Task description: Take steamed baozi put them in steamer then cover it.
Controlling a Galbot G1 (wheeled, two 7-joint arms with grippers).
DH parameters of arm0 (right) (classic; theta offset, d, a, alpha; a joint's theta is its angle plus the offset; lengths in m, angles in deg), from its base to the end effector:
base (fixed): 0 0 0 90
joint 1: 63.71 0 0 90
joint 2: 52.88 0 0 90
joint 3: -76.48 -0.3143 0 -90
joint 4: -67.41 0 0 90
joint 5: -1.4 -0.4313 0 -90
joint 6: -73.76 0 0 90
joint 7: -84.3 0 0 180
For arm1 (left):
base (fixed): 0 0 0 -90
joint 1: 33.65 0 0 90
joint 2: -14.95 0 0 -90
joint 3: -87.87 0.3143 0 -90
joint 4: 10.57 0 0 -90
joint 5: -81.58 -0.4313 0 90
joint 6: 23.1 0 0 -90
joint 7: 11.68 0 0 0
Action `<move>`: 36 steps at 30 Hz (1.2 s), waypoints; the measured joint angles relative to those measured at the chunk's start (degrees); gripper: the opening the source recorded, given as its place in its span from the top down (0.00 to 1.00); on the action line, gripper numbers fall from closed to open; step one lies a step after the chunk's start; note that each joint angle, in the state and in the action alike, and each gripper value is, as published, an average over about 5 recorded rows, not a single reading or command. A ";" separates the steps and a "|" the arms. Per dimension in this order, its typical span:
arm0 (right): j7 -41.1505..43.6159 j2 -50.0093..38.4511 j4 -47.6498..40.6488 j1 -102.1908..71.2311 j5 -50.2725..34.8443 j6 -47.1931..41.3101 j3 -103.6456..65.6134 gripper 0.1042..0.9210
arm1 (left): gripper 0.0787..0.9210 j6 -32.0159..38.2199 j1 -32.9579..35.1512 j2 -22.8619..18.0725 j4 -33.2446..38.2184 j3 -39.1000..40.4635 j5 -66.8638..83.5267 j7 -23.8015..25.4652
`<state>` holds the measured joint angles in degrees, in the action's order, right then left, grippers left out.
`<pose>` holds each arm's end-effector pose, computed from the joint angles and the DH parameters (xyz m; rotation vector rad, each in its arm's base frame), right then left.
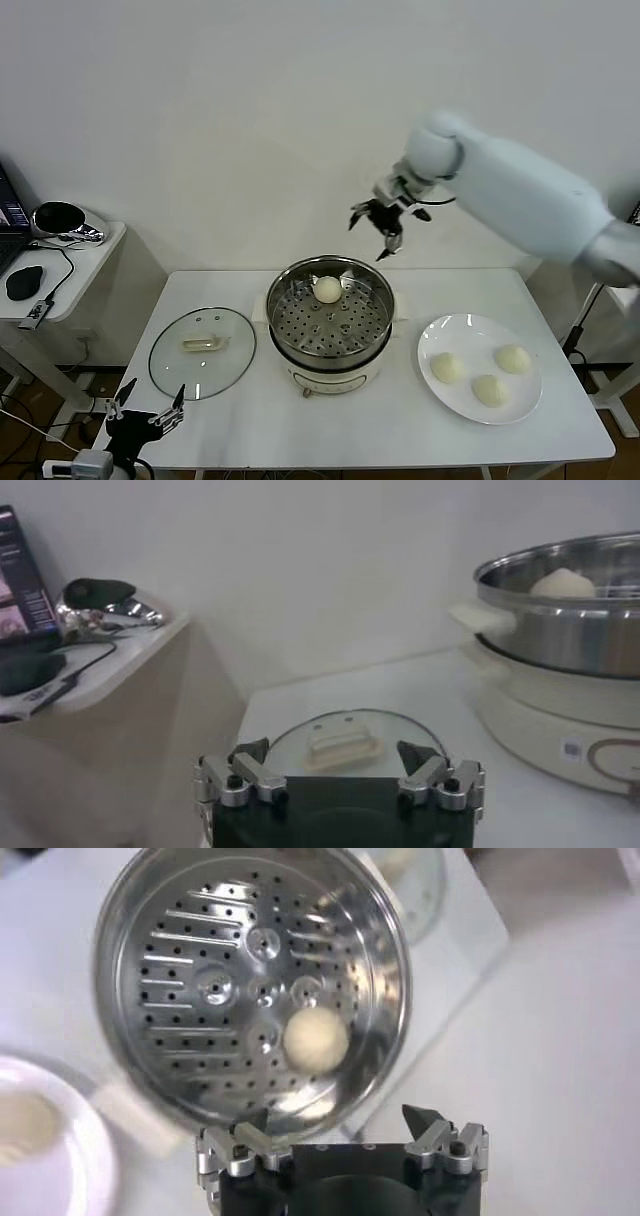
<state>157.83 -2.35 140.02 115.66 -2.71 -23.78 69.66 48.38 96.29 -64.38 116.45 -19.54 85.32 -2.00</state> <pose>0.6024 0.0337 0.0423 1.5088 -1.3942 1.6892 0.2297 0.1114 -0.2375 -0.0021 -2.7676 -0.3036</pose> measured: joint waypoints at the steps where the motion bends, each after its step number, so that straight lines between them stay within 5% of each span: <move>1: 0.25 -1.53 1.08 -0.16 -0.16 -1.93 -0.10 0.12 | 0.12 -0.08 -0.08 0.03 0.05 0.08 0.03 0.03; 15: 1.76 -14.90 9.68 -11.92 3.54 -15.05 -6.58 0.12 | 0.12 -0.35 1.07 -0.66 1.27 0.97 -0.29 0.09; 36: 0.86 -15.07 9.72 -32.11 11.70 -15.77 -15.99 0.12 | 0.12 -0.45 1.76 -1.21 0.61 1.67 -1.86 0.56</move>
<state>158.69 -17.42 149.73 83.55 8.99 -39.55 53.67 47.93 98.05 -65.58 117.07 -17.88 83.47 -1.45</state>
